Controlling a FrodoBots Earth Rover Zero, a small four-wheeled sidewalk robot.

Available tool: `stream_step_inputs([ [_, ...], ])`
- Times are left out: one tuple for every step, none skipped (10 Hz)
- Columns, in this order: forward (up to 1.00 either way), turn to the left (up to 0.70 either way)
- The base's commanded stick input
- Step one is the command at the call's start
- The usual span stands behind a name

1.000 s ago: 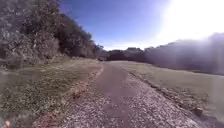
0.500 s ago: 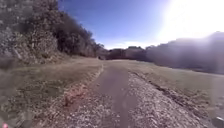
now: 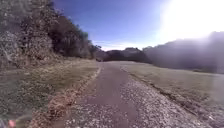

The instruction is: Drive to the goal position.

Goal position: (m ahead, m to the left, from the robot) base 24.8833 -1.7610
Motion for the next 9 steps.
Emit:
stream_step_inputs([
  [0.6,-0.15],
  [0.6,-0.15],
  [0.6,-0.15],
  [0.6,-0.15],
  [0.6,-0.01],
  [0.6,0.0],
  [0.6,0.0],
  [0.6,0.0],
  [0.6,0.0],
])
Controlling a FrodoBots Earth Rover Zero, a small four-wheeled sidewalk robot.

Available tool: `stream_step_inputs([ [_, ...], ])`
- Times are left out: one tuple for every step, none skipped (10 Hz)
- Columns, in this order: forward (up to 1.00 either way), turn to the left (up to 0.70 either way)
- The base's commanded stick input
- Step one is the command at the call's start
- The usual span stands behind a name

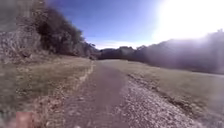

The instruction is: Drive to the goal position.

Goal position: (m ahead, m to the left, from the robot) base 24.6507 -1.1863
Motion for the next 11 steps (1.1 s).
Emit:
stream_step_inputs([
  [0.6,0.0],
  [0.6,0.0],
  [0.6,0.0],
  [0.6,0.0],
  [0.6,0.0],
  [0.6,0.0],
  [0.6,0.0],
  [0.6,0.0],
  [0.6,0.0],
  [0.6,0.0],
  [0.6,0.0],
])
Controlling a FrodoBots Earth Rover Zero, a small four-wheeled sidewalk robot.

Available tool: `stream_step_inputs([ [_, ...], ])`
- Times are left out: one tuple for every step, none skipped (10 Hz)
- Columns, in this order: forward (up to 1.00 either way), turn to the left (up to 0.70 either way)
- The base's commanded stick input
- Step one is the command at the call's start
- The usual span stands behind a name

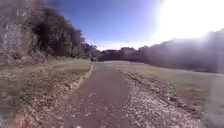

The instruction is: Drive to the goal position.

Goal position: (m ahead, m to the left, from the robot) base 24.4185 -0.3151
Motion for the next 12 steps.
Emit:
stream_step_inputs([
  [0.6,0.0],
  [0.6,0.0],
  [0.6,0.0],
  [0.6,0.0],
  [0.6,0.0],
  [0.6,0.0],
  [0.6,0.0],
  [0.6,0.0],
  [0.6,0.0],
  [0.6,0.0],
  [0.6,0.0],
  [0.6,0.0],
])
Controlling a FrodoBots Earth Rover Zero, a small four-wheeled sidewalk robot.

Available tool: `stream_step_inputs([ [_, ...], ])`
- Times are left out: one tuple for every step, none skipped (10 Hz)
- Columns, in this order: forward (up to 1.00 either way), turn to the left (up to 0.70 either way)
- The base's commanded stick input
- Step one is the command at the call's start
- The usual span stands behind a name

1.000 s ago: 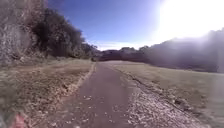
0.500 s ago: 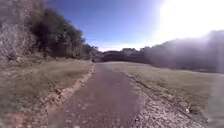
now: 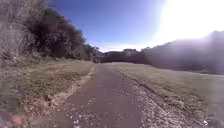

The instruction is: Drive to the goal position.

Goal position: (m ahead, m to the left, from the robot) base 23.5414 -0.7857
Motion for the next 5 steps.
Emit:
stream_step_inputs([
  [0.6,0.0],
  [0.6,0.0],
  [0.6,0.0],
  [0.6,0.0],
  [0.6,0.0],
])
